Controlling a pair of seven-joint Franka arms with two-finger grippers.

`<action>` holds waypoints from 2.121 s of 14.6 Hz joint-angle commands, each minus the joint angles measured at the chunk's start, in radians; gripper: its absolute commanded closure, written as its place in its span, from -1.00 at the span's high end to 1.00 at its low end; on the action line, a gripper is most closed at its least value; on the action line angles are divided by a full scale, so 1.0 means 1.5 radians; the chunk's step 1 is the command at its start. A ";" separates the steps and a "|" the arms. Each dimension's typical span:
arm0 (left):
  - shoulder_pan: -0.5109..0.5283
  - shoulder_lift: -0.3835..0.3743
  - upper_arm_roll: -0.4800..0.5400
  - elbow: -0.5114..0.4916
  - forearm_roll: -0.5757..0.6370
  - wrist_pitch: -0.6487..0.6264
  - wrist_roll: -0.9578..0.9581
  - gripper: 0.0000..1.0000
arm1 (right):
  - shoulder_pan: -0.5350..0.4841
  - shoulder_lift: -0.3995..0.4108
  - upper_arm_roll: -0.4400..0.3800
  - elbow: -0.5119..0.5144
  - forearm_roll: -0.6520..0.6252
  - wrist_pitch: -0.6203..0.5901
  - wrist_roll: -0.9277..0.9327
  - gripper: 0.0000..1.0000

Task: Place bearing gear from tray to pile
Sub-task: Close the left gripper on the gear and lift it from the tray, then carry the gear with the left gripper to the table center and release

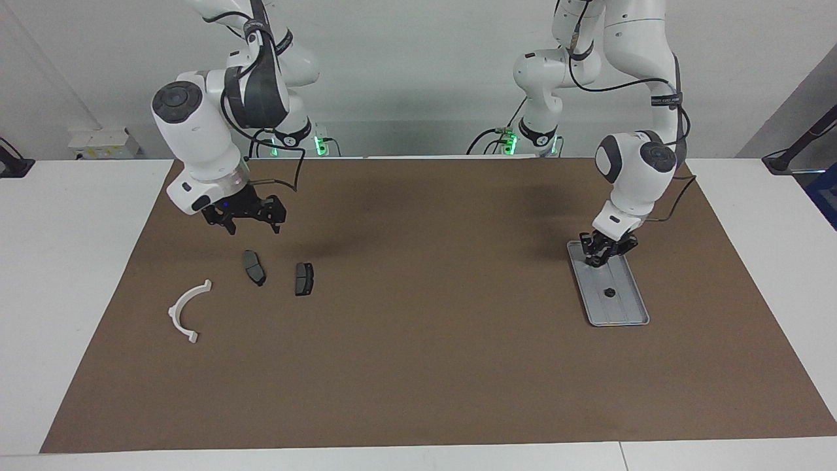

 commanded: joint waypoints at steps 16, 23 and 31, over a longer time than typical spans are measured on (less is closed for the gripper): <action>-0.308 0.009 -0.004 0.322 0.012 -0.320 -0.547 -0.58 | -0.003 -0.006 0.001 0.005 0.013 0.010 0.001 1.00; -0.392 0.090 -0.004 0.312 0.066 -0.232 -0.710 -0.58 | -0.004 -0.005 0.001 0.005 0.013 0.011 0.000 1.00; -0.421 0.161 -0.003 0.311 0.108 -0.159 -0.775 -0.58 | -0.002 -0.006 0.006 0.003 0.014 0.008 -0.001 1.00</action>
